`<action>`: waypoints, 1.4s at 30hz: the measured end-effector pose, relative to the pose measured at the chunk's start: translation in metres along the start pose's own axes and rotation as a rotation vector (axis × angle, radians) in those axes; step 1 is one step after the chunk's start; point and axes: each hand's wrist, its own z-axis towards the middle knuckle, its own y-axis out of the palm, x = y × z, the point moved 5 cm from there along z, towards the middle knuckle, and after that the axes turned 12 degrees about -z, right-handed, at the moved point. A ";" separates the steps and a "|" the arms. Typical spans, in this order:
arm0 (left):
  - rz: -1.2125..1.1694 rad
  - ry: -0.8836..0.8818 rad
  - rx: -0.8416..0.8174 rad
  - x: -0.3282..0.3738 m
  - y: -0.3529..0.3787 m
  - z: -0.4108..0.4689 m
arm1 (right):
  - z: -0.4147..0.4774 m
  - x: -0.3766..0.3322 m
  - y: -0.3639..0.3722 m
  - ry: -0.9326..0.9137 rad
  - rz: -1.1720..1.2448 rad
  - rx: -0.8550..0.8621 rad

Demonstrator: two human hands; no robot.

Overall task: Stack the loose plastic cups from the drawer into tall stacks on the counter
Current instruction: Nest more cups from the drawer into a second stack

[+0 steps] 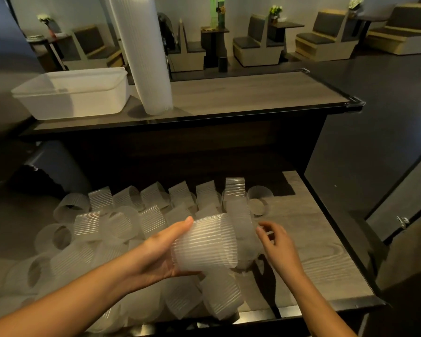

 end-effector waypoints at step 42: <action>0.027 0.037 0.020 -0.002 -0.013 0.006 | -0.008 -0.010 -0.008 0.052 -0.172 -0.056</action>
